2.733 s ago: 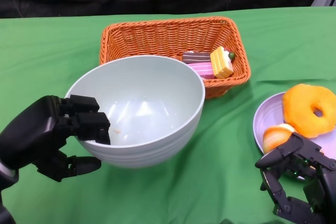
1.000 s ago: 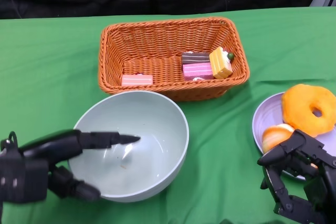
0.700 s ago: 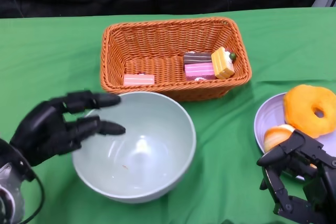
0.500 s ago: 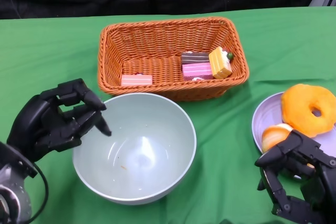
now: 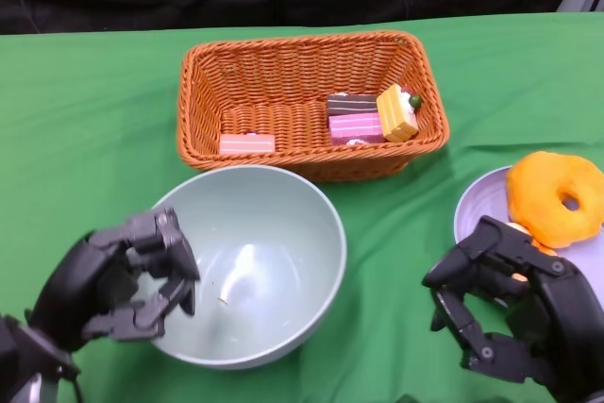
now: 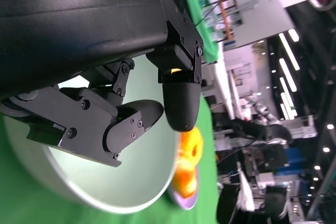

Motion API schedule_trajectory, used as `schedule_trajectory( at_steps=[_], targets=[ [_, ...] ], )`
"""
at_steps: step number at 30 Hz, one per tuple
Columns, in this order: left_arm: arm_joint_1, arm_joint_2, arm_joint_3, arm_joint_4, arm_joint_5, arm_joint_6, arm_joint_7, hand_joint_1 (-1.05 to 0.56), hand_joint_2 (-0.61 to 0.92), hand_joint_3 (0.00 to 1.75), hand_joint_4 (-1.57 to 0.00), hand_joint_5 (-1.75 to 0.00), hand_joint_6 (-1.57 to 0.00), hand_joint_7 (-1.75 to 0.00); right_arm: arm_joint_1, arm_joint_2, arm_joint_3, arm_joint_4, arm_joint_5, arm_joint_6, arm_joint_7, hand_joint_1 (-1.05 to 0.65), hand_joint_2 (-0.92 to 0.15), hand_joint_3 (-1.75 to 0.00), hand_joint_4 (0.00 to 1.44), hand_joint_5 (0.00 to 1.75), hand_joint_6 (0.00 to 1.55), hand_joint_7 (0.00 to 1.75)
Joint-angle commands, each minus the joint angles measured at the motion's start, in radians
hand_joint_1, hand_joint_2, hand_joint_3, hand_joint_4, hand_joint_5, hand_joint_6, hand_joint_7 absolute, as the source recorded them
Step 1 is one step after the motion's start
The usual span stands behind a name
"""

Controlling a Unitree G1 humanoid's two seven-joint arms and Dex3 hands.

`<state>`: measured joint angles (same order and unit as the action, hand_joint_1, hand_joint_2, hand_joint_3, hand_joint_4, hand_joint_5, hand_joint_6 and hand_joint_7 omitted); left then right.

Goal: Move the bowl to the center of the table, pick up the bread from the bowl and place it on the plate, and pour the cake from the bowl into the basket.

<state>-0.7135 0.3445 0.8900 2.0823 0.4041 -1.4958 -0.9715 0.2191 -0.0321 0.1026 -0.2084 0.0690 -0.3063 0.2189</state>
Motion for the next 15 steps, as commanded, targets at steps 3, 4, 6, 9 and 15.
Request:
schedule_trajectory(
  at_steps=[3,4,6,9,15],
  targets=[
    [0.045,0.036,0.041,0.012,0.137,-0.113,0.072,-0.04,0.67,1.02,-0.66,-1.75,-0.65,-1.55,0.012,-0.012,0.026,-0.031,0.019,0.040,0.019,-0.16,-0.66,-0.77,0.66,1.60,0.62,1.34],
    [0.047,0.047,0.039,0.012,0.164,-0.115,0.080,-0.04,0.67,1.03,-0.65,-1.75,-0.65,-1.55,0.013,-0.016,0.031,-0.028,0.022,0.037,0.029,-0.16,-0.66,-0.78,0.66,1.60,0.62,1.35],
    [0.050,0.066,0.033,0.012,0.213,-0.118,0.103,-0.01,0.68,1.02,-0.62,-1.75,-0.65,-1.54,0.014,-0.021,0.033,-0.022,0.024,0.031,0.042,-0.16,-0.65,-0.78,0.66,1.60,0.63,1.33],
    [0.056,0.094,0.037,0.012,0.272,-0.119,0.144,0.02,0.65,1.07,-0.62,-1.75,-0.67,-1.50,0.028,-0.030,0.026,-0.033,0.028,0.029,0.049,-0.16,-0.65,-0.79,0.68,1.60,0.64,1.32],
    [0.079,0.137,0.103,0.012,0.346,-0.119,0.197,0.00,0.62,1.18,-0.69,-1.75,-0.69,-1.51,0.098,-0.037,-0.011,-0.088,0.034,0.010,0.034,-0.19,-0.65,-0.79,0.70,1.61,0.63,1.37]
  ],
)
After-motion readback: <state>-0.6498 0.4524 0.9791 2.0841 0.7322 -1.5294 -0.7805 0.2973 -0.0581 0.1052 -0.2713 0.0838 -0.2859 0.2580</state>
